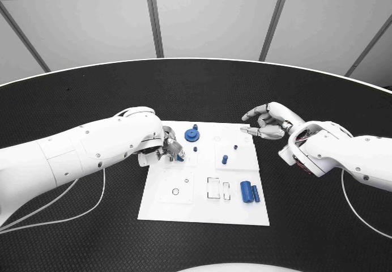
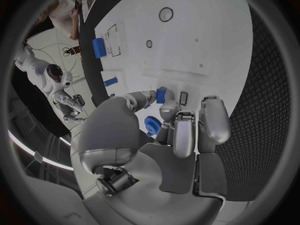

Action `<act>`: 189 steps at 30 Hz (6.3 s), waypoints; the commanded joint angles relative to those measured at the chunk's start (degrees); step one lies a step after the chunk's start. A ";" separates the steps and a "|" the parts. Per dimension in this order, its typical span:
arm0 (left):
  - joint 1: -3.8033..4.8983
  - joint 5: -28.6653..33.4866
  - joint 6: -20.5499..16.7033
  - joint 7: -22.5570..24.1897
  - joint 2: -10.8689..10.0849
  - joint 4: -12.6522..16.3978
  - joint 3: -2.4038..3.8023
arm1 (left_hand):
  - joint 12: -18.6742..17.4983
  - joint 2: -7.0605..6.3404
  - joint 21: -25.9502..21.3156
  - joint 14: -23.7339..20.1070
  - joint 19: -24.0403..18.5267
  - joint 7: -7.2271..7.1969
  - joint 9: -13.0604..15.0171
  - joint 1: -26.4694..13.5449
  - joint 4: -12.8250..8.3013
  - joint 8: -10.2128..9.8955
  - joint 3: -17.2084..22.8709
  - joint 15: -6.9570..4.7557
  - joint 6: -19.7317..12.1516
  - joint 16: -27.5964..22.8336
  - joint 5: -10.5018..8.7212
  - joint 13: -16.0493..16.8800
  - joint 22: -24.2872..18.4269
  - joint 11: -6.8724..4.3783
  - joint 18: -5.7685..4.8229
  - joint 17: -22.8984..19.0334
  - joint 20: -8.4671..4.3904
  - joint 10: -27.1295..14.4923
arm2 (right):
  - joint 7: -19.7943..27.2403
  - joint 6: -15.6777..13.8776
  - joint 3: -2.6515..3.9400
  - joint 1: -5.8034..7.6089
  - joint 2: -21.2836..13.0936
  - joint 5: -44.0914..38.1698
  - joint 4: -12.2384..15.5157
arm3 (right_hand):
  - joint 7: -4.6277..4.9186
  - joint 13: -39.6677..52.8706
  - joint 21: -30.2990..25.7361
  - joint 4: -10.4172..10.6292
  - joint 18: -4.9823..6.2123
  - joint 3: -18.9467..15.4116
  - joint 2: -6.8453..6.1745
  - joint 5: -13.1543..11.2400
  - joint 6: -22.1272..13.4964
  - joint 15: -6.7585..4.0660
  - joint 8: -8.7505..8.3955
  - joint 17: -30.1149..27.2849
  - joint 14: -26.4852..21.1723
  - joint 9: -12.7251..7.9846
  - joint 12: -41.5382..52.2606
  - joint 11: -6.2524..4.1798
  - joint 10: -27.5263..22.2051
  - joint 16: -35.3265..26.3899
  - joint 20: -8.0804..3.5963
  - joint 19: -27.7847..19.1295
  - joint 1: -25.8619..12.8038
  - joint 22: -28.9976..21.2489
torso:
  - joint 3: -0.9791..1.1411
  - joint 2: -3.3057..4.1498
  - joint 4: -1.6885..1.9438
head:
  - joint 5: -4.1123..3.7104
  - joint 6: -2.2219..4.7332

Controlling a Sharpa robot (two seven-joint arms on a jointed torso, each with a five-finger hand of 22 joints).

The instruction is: Assemble the parts on the task board

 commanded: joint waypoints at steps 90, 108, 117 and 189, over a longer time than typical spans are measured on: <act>-0.03 -0.01 1.08 -0.33 3.17 -4.55 0.00 | 0.22 0.71 0.17 5.86 0.21 -0.22 0.04 -0.11 -8.87 0.45 8.49 -0.34 0.85 0.35 1.41 -0.02 -0.05 -0.18 0.42 15.10 0.09 0.71 | -0.07 0.08 -0.01 -0.02 0.12 -0.01 0.06 | 0.09 4.49 0.08 0.19 0.83 0.54 -0.52 0.89 0.47 -0.42 0.47 4.38 3.59 -0.25 0.35 -0.22 0.41 -0.34 -0.36 3.17 0.03 9.68 | 0.03 -0.06 -0.01 | -0.10 -0.61; -0.07 0.00 1.27 -0.32 3.94 -5.57 -0.01 | -0.20 1.03 0.21 5.86 0.23 -0.15 -0.01 -0.11 -8.84 0.32 8.60 -0.32 0.61 0.35 1.11 -0.93 -0.01 -0.13 0.41 15.10 0.05 0.13 | -0.09 0.39 -0.01 -0.02 0.34 -0.01 -0.08 | 0.09 4.49 0.08 0.19 0.83 0.54 -0.52 0.89 0.47 -0.42 0.47 4.38 3.59 -0.25 0.35 -0.22 0.41 -0.34 -0.36 3.17 0.03 9.68 | 0.03 -0.13 0.00 | -0.11 -0.59; -0.07 0.03 2.03 -0.01 3.74 -5.35 -0.01 | -0.21 1.08 0.26 5.86 0.26 -0.14 -0.02 -0.09 -8.87 0.30 8.61 -0.32 0.55 0.35 1.04 -0.88 0.05 -0.12 0.39 15.10 0.06 0.13 | -0.08 0.45 -0.01 -0.02 0.40 -0.01 -0.14 | 0.09 4.49 0.08 0.19 0.83 0.54 -0.52 0.89 0.47 -0.42 0.47 4.38 3.59 -0.25 0.35 -0.22 0.41 -0.34 -0.36 3.17 0.03 9.68 | -0.02 -0.09 0.01 | -0.08 -0.48; -0.08 0.20 6.25 -0.20 3.86 -6.01 0.00 | 1.31 0.58 0.29 5.86 0.28 -0.20 -0.02 0.24 -10.00 0.43 8.50 -0.38 1.15 0.35 1.32 2.65 0.04 -0.20 0.38 15.10 0.05 2.29 | -0.11 0.51 -0.02 -0.06 0.43 -0.01 -0.07 | 0.07 4.45 -0.02 0.27 0.85 0.87 -0.56 1.38 0.61 -0.44 0.60 4.36 3.59 -0.34 0.32 -0.25 0.39 -0.37 -0.38 3.13 0.09 9.60 | 0.03 -0.06 -0.03 | 0.03 -1.19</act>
